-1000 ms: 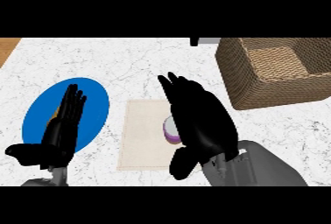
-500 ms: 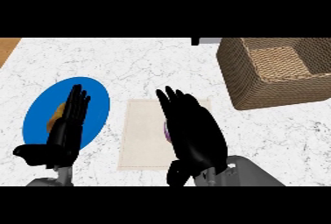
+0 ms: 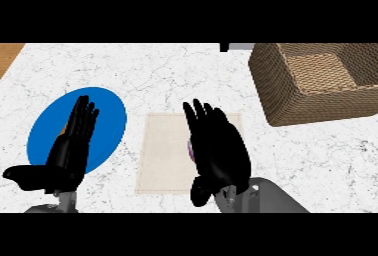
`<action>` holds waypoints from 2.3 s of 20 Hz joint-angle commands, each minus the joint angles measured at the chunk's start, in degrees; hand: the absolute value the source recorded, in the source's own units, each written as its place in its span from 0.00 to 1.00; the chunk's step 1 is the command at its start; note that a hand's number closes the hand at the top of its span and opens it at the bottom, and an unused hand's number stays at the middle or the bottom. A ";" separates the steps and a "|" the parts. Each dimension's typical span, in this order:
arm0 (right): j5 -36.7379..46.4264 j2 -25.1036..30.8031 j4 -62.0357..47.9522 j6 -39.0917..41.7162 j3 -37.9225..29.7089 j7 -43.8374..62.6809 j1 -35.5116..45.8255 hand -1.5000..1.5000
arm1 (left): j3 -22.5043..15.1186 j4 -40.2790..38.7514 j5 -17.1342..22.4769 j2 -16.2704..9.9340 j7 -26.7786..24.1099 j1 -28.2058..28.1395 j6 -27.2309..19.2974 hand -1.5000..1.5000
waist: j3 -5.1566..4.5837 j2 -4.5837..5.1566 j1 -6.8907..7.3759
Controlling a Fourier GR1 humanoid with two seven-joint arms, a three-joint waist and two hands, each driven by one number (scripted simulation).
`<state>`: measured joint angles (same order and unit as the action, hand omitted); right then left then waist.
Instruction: Pick the can from the placemat and place it in the basket
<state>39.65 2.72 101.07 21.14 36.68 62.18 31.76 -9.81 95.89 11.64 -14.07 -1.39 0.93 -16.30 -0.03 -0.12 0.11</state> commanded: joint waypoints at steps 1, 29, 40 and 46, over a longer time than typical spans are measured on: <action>3.51 -2.59 -1.01 -1.34 3.34 8.69 -1.58 0.00 | -0.47 0.81 -1.72 0.99 0.87 -0.43 -1.06 0.50 | 0.01 -0.01 0.06; 5.07 -2.70 -13.53 -5.21 1.22 -2.54 -4.92 0.00 | 4.67 -1.54 -4.65 4.34 0.37 -0.54 5.45 0.50 | 0.02 0.10 0.17; 6.24 -2.71 -20.65 -10.95 -1.53 -8.85 -5.05 0.00 | 5.28 4.23 -6.40 6.05 4.63 -1.65 5.85 0.50 | 0.03 0.10 0.24; 6.26 2.01 -22.52 -4.55 -1.38 -17.69 -5.75 1.00 | 5.97 -1.60 -6.04 6.95 -1.53 -2.50 7.25 0.50 | 0.01 0.15 0.11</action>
<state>45.38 1.42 80.47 14.40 34.67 49.71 27.50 -4.71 96.61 4.92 -7.06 0.69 0.64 -10.78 -0.06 -0.46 0.31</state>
